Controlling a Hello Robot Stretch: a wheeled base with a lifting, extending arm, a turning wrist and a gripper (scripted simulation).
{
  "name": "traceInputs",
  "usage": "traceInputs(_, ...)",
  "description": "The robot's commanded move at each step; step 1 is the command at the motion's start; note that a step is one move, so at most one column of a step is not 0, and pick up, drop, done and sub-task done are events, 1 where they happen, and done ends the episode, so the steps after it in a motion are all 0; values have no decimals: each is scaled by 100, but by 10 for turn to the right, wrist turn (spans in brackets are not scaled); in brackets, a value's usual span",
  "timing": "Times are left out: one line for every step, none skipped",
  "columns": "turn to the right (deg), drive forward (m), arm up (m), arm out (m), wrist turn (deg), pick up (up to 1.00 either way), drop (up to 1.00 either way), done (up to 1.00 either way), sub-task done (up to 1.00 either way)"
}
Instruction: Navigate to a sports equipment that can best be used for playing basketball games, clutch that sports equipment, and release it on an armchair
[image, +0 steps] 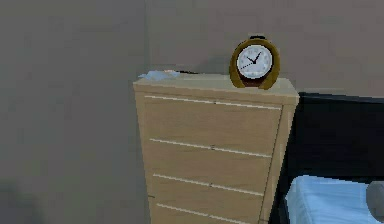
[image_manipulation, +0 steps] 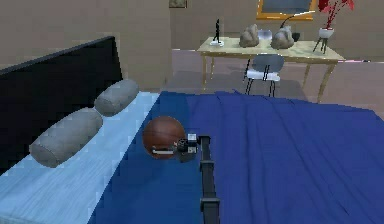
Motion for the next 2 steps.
traceInputs(0,0,10,0,0,0,0,0,0)
traceInputs(0,0,24,0,0,0,0,0,0)
